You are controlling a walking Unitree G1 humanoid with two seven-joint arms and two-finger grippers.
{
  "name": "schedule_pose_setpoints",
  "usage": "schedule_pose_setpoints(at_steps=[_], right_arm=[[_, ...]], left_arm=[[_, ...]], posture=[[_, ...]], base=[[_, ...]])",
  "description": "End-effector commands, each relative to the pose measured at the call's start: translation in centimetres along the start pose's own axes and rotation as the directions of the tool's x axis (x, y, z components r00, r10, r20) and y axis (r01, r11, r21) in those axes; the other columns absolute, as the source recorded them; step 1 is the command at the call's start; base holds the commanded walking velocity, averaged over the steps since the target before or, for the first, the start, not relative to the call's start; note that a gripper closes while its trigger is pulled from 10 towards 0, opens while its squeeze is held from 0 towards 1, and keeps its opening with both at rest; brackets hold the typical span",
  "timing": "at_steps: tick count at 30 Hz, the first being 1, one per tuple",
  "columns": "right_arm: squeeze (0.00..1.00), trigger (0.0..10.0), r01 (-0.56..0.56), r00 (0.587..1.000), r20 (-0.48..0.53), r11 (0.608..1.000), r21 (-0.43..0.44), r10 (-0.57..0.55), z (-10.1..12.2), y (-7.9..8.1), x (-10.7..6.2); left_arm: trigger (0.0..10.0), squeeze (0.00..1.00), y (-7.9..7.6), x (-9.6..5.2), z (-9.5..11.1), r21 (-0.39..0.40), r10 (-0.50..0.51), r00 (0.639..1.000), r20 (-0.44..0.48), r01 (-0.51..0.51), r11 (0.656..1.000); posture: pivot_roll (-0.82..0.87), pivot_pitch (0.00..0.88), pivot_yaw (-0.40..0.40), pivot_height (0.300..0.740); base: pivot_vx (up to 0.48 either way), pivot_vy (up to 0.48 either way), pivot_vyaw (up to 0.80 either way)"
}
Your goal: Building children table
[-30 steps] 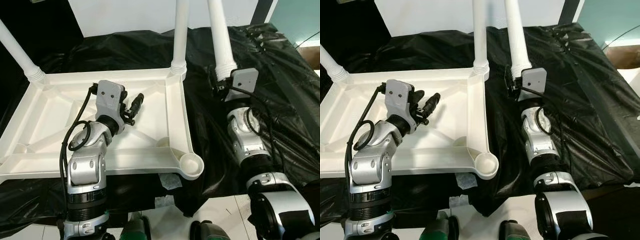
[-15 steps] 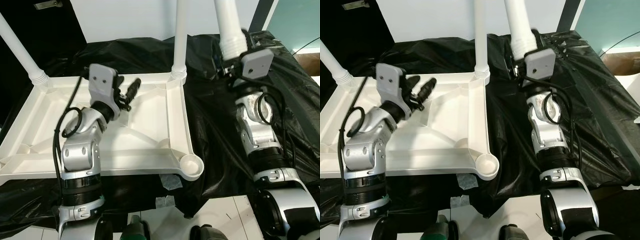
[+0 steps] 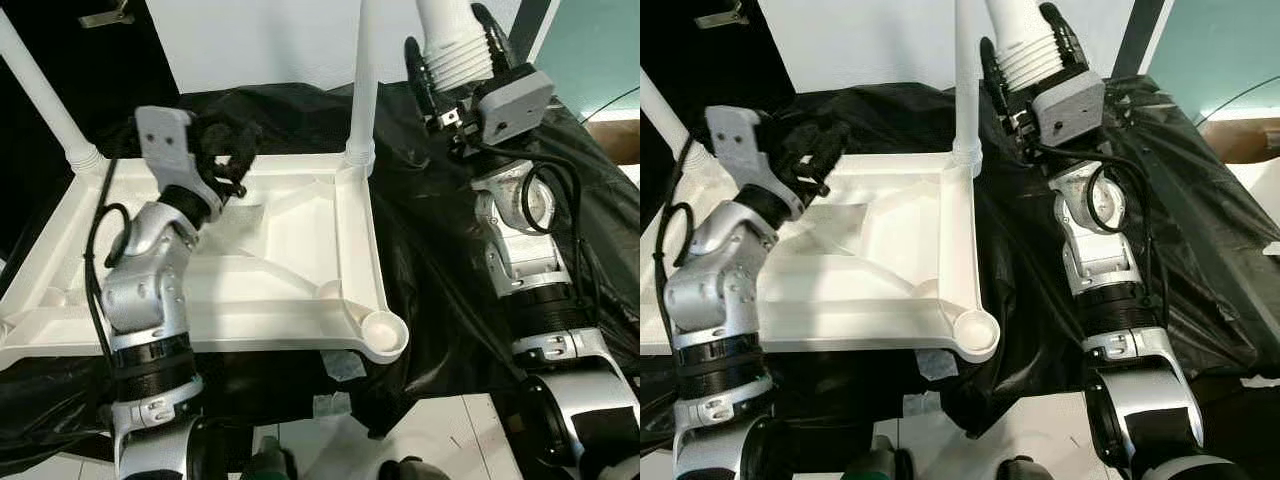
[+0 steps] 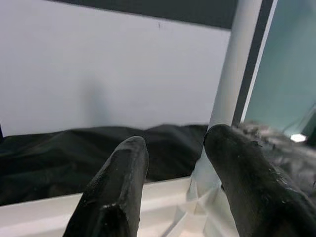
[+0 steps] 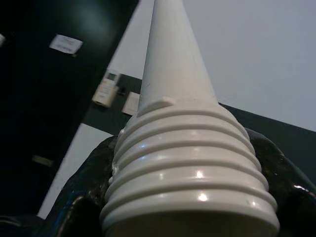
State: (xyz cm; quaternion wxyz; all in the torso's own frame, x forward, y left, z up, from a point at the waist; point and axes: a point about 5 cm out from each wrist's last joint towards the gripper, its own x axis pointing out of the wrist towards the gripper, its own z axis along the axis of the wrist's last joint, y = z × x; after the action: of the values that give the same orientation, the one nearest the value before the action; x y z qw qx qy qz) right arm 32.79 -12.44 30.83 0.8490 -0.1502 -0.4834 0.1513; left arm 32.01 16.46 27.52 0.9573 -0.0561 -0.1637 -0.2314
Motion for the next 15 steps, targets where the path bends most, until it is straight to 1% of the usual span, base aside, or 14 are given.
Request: schedule_pose_setpoints(at_steps=[1,2,3,4,6,7,10,11,12,13,14,15], right_arm=[[0.00,10.0,-0.014,1.000,0.010,1.000,0.020,0.013,0.2,0.4,-0.1],[0.00,10.0,-0.027,1.000,-0.012,0.999,0.036,0.028,-0.2,0.7,-0.6],[0.00,10.0,-0.035,0.999,-0.034,0.998,0.052,0.036,-0.5,0.9,-1.0],[0.00,10.0,-0.038,0.998,-0.047,0.997,0.061,0.040,-0.7,1.0,-1.3],[0.00,10.0,-0.038,0.998,-0.047,0.997,0.061,0.040,-0.7,1.0,-1.3],[0.00,10.0,-0.039,0.997,-0.065,0.996,0.076,0.043,-0.9,1.3,-1.8],[0.00,10.0,-0.039,0.996,-0.075,0.996,0.084,0.045,-1.0,1.4,-2.0],[0.00,10.0,-0.040,0.994,-0.094,0.994,0.100,0.049,-1.3,1.7,-2.4],[0.00,10.0,-0.040,0.994,-0.094,0.994,0.100,0.049,-1.3,1.7,-2.4],[0.00,10.0,-0.043,0.992,-0.113,0.992,0.115,0.056,-1.5,1.9,-2.9],[0.00,10.0,-0.055,0.989,-0.133,0.990,0.126,0.072,-1.9,2.2,-3.2],[0.00,10.0,-0.081,0.983,-0.154,0.986,0.143,0.103,-2.2,2.6,-3.7]], left_arm=[[10.0,0.00,0.2,0.0,0.1,-0.026,0.013,1.000,-0.001,-0.013,1.000],[10.0,0.82,0.1,0.0,0.2,-0.065,-0.002,1.000,0.010,0.002,0.998],[10.0,1.00,-0.1,0.0,0.2,-0.100,-0.030,0.999,0.021,0.032,0.994],[10.0,1.00,-0.3,0.1,0.2,-0.121,-0.048,0.998,0.027,0.051,0.991],[10.0,1.00,-0.3,0.1,0.2,-0.121,-0.048,0.998,0.027,0.051,0.991],[10.0,1.00,-0.8,0.2,0.3,-0.154,-0.084,0.996,0.039,0.089,0.984],[10.0,1.00,-1.2,0.2,0.3,-0.175,-0.109,0.993,0.049,0.116,0.978],[10.0,1.00,-1.7,0.3,0.6,-0.220,-0.146,0.987,0.072,0.158,0.962],[10.0,1.00,-1.7,0.3,0.6,-0.220,-0.146,0.987,0.072,0.158,0.962],[10.0,0.39,-2.4,0.3,0.9,-0.274,-0.204,0.973,0.105,0.225,0.935],[10.0,0.00,-3.1,0.1,1.2,-0.329,-0.266,0.953,0.145,0.300,0.895],[10.0,0.00,-3.9,-0.2,1.8,-0.378,-0.345,0.917,0.198,0.396,0.836]], posture=[[0.13,0.020,0.005,0.740],[0.14,0.012,-0.003,0.740],[0.15,0.004,-0.010,0.740],[0.15,0.004,-0.010,0.740],[0.15,0.004,-0.010,0.740],[0.16,0.000,-0.017,0.740],[0.16,0.000,-0.017,0.740],[0.17,0.000,-0.029,0.740],[0.17,0.000,-0.029,0.740],[0.18,0.000,-0.034,0.740],[0.18,0.000,-0.041,0.740],[0.18,0.000,-0.044,0.740]], base=[[0.000,0.000,0.00],[0.000,0.000,0.00],[0.000,0.000,0.00],[0.000,0.000,0.00],[0.000,0.000,0.00],[0.000,0.000,0.00],[0.000,0.000,0.00],[0.000,0.000,0.00],[0.000,0.000,0.00],[0.000,0.000,0.00],[0.000,0.000,0.00],[0.000,0.000,0.00]])
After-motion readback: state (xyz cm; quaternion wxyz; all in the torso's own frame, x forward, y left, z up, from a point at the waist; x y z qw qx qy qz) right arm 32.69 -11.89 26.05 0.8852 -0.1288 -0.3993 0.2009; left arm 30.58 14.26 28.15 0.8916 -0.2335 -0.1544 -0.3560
